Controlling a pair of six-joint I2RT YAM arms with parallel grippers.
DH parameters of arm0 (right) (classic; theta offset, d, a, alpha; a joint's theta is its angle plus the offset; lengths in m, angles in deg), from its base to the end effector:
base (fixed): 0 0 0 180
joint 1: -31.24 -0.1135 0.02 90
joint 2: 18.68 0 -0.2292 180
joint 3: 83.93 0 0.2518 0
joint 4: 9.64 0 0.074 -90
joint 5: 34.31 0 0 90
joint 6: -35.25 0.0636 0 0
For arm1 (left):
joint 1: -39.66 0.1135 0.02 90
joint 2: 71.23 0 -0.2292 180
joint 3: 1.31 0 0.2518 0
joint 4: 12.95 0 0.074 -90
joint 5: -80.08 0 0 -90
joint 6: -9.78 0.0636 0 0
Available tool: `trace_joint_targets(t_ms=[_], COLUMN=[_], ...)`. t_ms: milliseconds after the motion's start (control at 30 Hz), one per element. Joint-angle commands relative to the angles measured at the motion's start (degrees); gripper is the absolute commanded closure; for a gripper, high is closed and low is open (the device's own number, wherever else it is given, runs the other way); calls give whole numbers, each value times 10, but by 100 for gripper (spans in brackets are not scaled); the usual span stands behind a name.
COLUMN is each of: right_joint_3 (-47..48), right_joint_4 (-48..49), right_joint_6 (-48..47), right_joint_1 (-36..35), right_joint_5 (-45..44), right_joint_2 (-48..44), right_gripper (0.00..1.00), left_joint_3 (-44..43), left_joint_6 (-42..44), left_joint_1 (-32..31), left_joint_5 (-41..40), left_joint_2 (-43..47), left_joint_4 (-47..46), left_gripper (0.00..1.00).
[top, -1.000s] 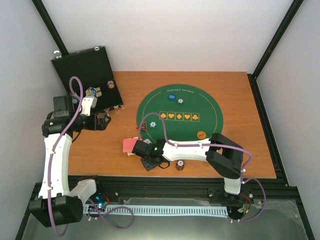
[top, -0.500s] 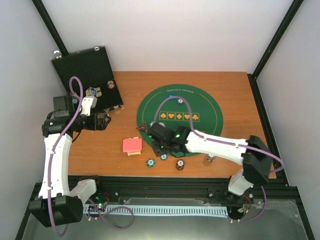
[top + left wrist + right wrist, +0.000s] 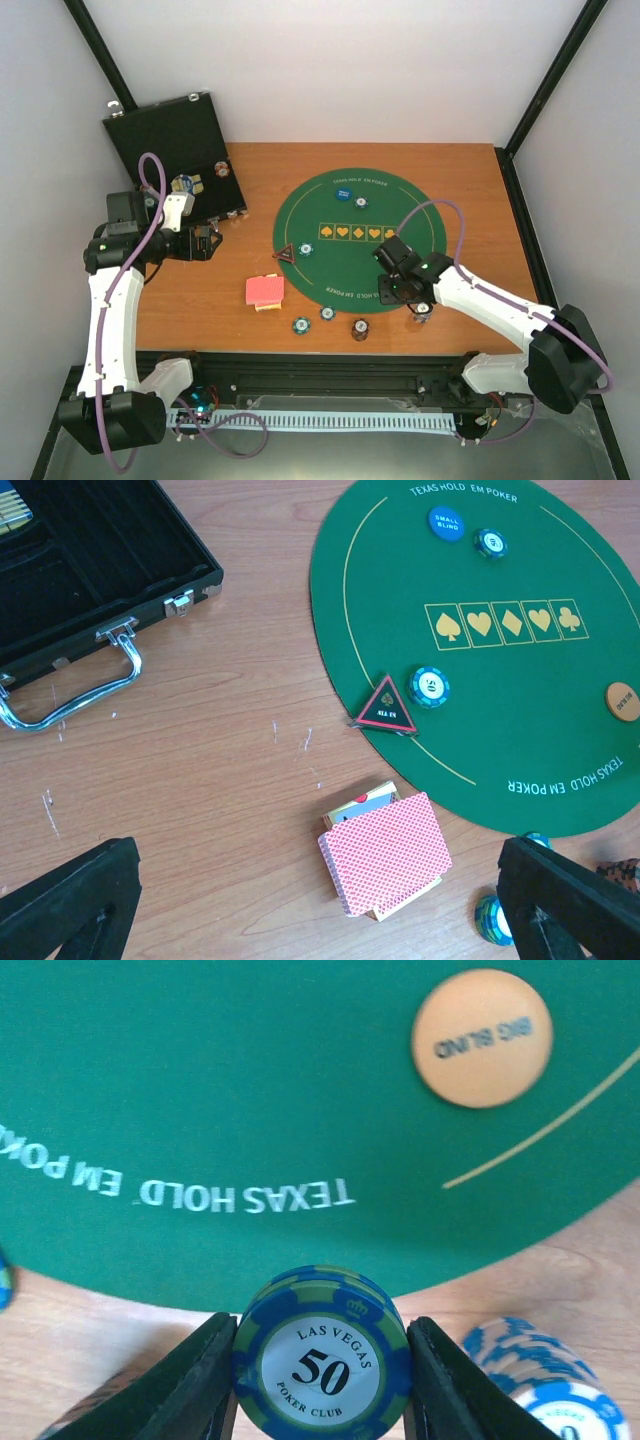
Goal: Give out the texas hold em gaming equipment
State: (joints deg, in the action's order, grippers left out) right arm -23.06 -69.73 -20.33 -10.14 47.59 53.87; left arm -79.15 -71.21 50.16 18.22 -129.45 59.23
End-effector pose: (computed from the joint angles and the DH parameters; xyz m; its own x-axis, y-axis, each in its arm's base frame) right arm 0.1865 0.1524 0.1511 -0.9391 -0.0816 -0.3337 -0.1097 0.9917 0.0664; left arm 0.2174 0.0098 0.2896 -0.7521 0.0011 -0.6591 0.2420 0.9306 -0.2746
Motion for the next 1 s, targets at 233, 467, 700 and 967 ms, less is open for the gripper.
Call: trace_joint_targets(t_ms=[233,467,700,967], right_joint_3=[-14,4,-4,-9], right_joint_4=[63,94,122,131], right_joint_6=[-37,-40,-38,-45], right_joint_1=[81,90,107,121], right_joint_5=[17,18,23,10], right_joint_2=[59,122,158,166], right_gripper=[77,77,78,78], left_joint_3=[-26,-32,-34,-26], left_joint_6=[-1,2,-1,4], left_joint_1=[3,3,3,3], left_joint_5=[6,1,0,-6], left_joint_2=[3,1,0,6], left_joint_4=[5,9,7,7], left_gripper=[0,0,0,0])
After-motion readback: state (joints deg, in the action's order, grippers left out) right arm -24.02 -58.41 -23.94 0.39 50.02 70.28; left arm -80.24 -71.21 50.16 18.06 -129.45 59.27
